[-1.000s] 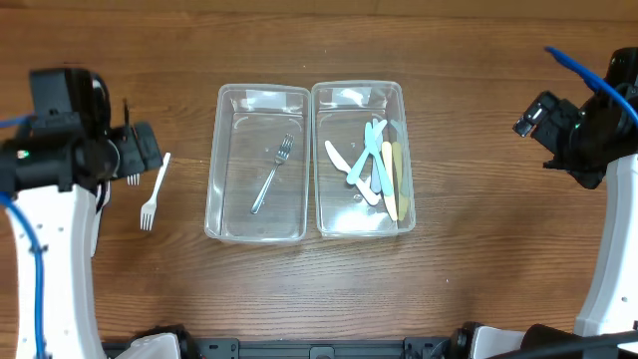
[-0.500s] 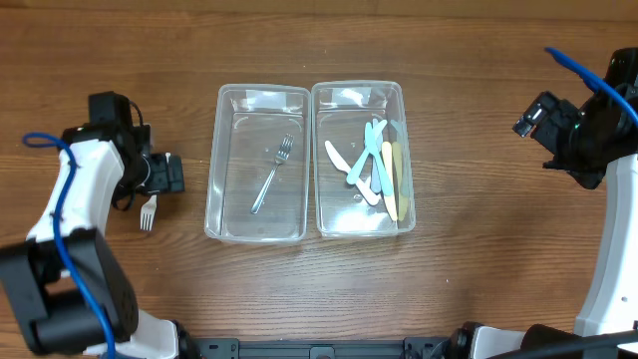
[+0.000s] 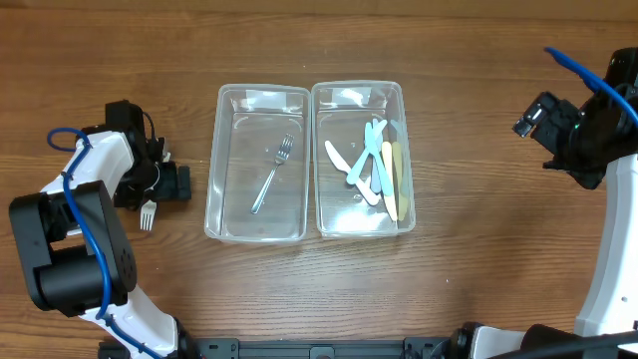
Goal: Pack container
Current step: 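Move the left gripper to the white plastic fork and grasp it, then place the white plastic fork into the left container and release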
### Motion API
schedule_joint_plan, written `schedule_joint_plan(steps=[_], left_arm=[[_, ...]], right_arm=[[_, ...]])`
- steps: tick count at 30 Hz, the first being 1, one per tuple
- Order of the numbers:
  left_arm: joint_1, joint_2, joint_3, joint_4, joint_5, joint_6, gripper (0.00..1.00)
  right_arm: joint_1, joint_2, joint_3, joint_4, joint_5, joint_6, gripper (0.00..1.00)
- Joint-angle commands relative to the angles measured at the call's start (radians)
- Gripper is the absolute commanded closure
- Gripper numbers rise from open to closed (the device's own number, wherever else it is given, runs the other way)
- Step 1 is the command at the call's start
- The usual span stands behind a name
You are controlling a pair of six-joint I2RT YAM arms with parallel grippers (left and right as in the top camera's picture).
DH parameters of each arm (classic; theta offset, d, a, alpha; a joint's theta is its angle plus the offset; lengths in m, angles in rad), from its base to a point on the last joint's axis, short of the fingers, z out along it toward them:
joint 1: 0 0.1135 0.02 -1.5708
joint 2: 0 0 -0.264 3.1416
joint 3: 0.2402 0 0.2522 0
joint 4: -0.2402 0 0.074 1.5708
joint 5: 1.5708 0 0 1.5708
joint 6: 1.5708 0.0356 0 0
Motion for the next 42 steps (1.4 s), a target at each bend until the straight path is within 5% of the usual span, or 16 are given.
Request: schedule_joint_plan(steps=[1, 7, 11, 23, 32, 37, 42], left_arm=[[0.006, 0.017, -0.045, 0.027, 0.018, 0.023, 0.08], [0.006, 0.017, -0.054, 0.031, 0.016, 0.023, 0.31], [0.006, 0.017, -0.054, 0.031, 0.019, 0.023, 0.60], [0.005, 0.017, -0.054, 0.032, 0.019, 0.018, 0.96], [-0.066, -0.115, 0.175, -0.168, 0.042, -0.027, 0.96], [-0.214, -0.302, 0.398, -0.278, 0.040, -0.095, 0.96], [-0.426, -0.319, 0.410, -0.259, -0.008, -0.195, 0.96]], right_arm=[[0.005, -0.002, 0.000, 0.003, -0.002, -0.006, 0.00], [0.005, -0.002, 0.000, 0.003, -0.002, -0.006, 0.00], [0.005, -0.002, 0.000, 0.003, -0.002, -0.006, 0.00], [0.005, -0.002, 0.000, 0.004, -0.002, -0.006, 0.00], [0.005, -0.002, 0.000, 0.007, -0.002, -0.006, 0.00], [0.005, -0.002, 0.000, 0.007, -0.002, -0.006, 0.00], [0.005, -0.002, 0.000, 0.006, -0.002, -0.006, 0.00]])
